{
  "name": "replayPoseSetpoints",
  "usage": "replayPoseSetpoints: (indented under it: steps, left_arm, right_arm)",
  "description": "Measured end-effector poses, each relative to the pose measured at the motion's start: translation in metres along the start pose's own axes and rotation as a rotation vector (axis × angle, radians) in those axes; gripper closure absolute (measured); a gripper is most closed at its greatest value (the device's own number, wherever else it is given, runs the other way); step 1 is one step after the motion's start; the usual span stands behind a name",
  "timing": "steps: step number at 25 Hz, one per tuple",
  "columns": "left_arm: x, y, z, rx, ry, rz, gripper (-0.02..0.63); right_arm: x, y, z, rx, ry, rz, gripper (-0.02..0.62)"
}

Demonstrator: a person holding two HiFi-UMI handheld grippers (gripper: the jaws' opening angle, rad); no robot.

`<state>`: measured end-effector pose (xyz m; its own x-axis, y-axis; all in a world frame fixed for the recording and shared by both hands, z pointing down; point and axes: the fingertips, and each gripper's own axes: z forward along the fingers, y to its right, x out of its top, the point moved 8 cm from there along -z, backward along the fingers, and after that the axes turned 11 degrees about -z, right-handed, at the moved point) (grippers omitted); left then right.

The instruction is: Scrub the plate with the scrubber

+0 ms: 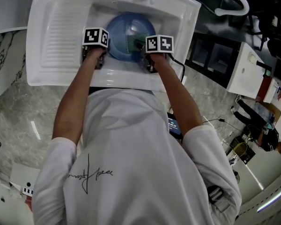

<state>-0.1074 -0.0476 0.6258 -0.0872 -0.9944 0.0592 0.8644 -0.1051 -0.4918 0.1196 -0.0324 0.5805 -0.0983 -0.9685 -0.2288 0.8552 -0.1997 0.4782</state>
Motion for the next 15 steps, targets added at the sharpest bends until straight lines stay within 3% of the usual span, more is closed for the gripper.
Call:
replayPoseSetpoints:
  steps: [15]
  left_arm:
    - [0.000, 0.000, 0.002, -0.003, -0.002, 0.002, 0.523]
  right_arm:
    - [-0.001, 0.016, -0.013, -0.080, -0.004, 0.002, 0.520]
